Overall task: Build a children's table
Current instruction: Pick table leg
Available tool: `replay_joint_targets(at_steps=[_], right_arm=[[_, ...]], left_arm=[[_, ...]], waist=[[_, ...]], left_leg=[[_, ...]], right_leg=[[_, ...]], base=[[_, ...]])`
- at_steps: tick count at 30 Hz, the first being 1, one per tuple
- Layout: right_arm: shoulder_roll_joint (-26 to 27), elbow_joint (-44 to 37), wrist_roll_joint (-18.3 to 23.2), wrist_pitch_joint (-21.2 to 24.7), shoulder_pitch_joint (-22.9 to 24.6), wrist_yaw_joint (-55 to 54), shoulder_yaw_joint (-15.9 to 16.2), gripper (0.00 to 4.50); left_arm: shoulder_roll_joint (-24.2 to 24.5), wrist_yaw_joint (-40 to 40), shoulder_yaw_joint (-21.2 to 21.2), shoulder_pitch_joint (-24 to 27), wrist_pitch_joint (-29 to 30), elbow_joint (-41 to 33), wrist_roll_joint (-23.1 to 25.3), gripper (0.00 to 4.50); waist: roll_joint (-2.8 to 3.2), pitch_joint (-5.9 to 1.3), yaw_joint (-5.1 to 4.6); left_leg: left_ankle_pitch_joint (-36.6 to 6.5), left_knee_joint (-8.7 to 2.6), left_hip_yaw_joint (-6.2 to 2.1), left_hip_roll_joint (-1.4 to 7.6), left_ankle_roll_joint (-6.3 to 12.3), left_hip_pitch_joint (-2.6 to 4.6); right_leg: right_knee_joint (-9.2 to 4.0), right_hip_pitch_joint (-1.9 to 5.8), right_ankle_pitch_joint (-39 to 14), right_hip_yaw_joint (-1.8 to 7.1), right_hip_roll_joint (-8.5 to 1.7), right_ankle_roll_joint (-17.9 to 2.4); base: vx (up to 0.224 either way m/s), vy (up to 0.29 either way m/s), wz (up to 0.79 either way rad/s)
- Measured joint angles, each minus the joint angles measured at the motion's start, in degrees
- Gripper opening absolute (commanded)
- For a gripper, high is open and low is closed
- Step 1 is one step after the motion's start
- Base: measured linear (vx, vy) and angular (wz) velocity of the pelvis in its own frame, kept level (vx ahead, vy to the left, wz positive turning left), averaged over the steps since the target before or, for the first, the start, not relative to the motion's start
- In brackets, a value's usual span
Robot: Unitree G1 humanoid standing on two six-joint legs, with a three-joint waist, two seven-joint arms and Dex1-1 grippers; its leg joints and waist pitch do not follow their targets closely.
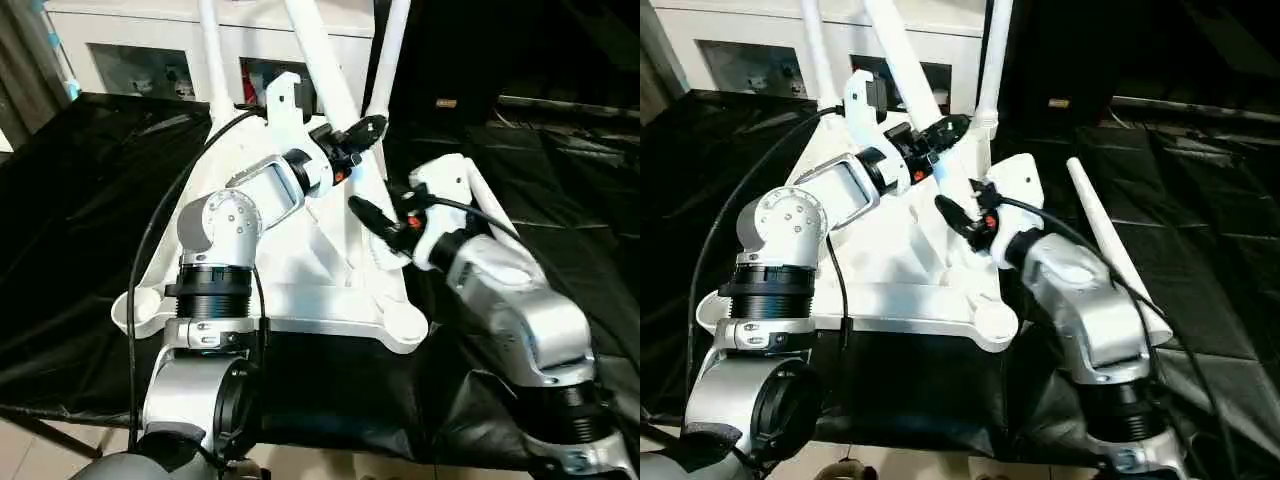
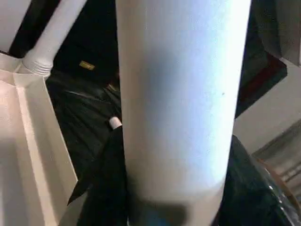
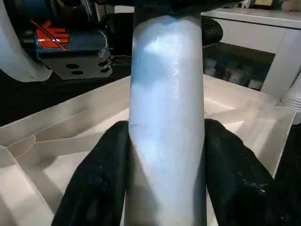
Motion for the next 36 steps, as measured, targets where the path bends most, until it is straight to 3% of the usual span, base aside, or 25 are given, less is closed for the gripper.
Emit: replay_joint_targets(at_steps=[4,5,9,10,13,15,19,24,31,36], right_arm=[[0.0,0.1,0.0,-0.2,0.0,0.0,0.0,1.88],[0.0,0.1,0.1,-0.3,0.0,0.1,0.0,2.44],[0.0,0.1,2.9,1.2,0.0,2.1,-1.4,2.6],[-0.1,0.1,4.4,2.2,-0.1,3.0,-2.3,2.88],[-2.0,-0.4,9.8,6.7,-0.1,7.2,-4.2,3.0],[-6.3,-1.1,15.8,11.8,-0.3,12.7,-6.1,3.0],[-12.1,-2.9,22.9,18.0,-1.9,20.0,-9.2,3.0],[-15.3,-2.9,29.3,23.8,-2.0,24.7,-10.6,3.0],[-17.7,-3.3,31.1,26.2,-2.0,28.0,-8.8,3.0],[-18.1,-3.8,31.0,26.6,-2.0,28.0,-7.7,2.46]], left_arm=[[0.0,0.0,0.0,0.0,0.0,-0.1,-0.1,1.9],[0.0,0.0,0.0,0.0,0.0,-0.1,-0.1,1.89],[0.8,-1.9,-1.3,0.0,0.0,-1.0,-0.2,1.87],[1.4,-3.3,-2.0,0.0,0.0,-1.4,-0.2,1.87],[4.5,-9.4,-5.8,0.2,0.8,-3.4,-0.6,1.87],[8.4,-17.4,-9.9,0.6,2.5,-6.5,-2.3,1.87],[11.9,-26.6,-11.6,0.6,3.8,-8.9,-4.9,1.86],[16.3,-34.9,-15.8,0.6,4.7,-9.8,-5.7,1.86],[16.5,-37.5,-16.8,0.6,5.8,-9.8,-6.8,1.86],[16.3,-38.1,-16.7,0.5,6.3,-9.7,-7.3,1.86]], waist=[[-0.01,0.0,-0.05],[-0.01,0.0,-0.05],[-0.03,0.0,-0.03],[-0.03,0.0,-0.01],[-0.02,0.0,0.03],[-0.02,0.0,0.2],[-0.05,-0.01,0.05],[-0.08,-0.03,0.06],[-0.1,-0.04,0.15],[-0.1,-0.04,0.19]], left_leg=[[0.0,0.0,0.0,0.0,0.0,0.01],[0.0,0.0,0.0,0.0,0.0,0.01],[0.0,0.0,0.0,0.0,0.0,0.01],[0.0,0.0,0.0,0.0,0.0,0.01],[0.0,0.0,0.0,0.0,0.01,0.01],[0.0,0.01,0.01,0.0,0.04,0.01],[0.0,0.04,0.01,0.0,0.04,0.09],[0.0,0.06,0.02,0.02,0.0,0.15],[0.0,0.17,0.01,0.02,0.0,0.11],[0.0,0.17,0.02,0.02,0.0,0.1]], right_leg=[[0.01,0.0,0.0,0.0,0.0,0.0],[0.01,0.0,0.0,0.0,0.0,0.0],[0.01,0.0,0.0,0.0,0.0,0.0],[0.01,0.0,0.0,0.0,0.0,0.0],[0.02,0.0,0.0,0.0,0.0,0.0],[0.02,0.01,0.0,0.01,0.0,0.0],[0.1,0.03,0.0,0.02,0.0,0.0],[0.15,0.06,0.1,0.02,0.0,-0.1],[0.14,0.09,0.1,0.03,-0.01,-0.1],[0.13,0.09,0.1,0.03,-0.01,-0.1]], base=[[0.0,0.0,0.0],[0.0,0.0,0.0],[0.0,0.0,0.0],[0.0,0.0,0.0],[0.0,0.0,0.0],[0.0,0.0,0.0],[0.0,0.0,0.0],[0.0,0.0,0.0],[0.0,0.0,0.0],[0.0,0.0,0.0]])
